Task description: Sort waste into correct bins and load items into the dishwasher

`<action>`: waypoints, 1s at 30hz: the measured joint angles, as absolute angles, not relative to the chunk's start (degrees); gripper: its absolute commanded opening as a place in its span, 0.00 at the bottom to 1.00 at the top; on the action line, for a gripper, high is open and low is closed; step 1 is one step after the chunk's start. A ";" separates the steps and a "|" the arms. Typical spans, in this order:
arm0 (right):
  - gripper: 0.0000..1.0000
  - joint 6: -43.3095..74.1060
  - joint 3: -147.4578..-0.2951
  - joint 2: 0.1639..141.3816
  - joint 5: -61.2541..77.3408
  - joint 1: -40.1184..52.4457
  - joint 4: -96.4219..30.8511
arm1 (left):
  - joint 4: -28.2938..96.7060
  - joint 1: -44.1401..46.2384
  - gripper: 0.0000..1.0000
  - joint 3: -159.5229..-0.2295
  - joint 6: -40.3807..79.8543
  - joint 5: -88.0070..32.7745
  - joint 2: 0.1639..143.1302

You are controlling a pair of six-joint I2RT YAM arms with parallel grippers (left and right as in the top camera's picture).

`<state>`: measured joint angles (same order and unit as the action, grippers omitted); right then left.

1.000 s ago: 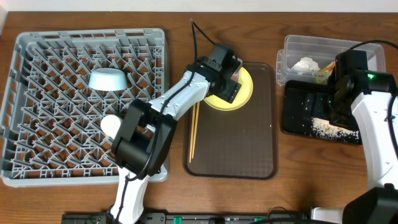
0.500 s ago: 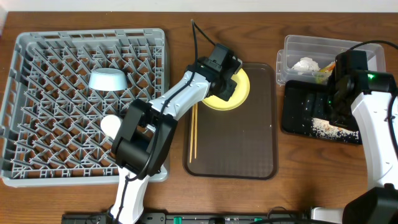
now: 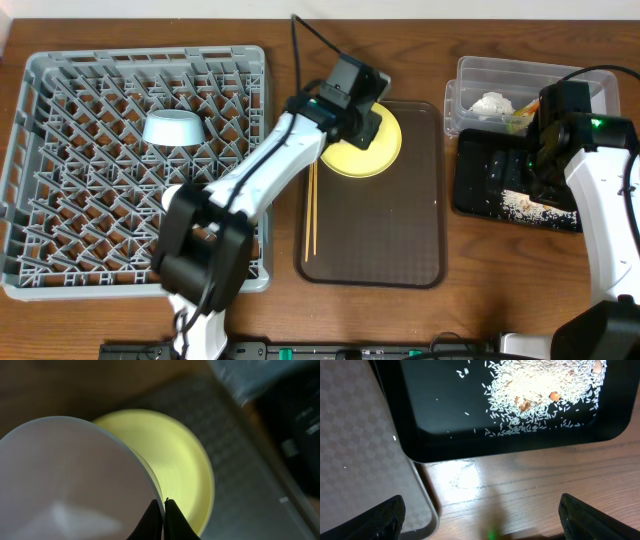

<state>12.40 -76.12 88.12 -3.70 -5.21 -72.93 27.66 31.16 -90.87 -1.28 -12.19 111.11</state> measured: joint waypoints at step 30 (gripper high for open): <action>0.95 12.40 -76.12 88.12 -3.70 -5.21 -73.93 | 23.75 -13.13 0.06 -90.87 7.53 -69.63 112.73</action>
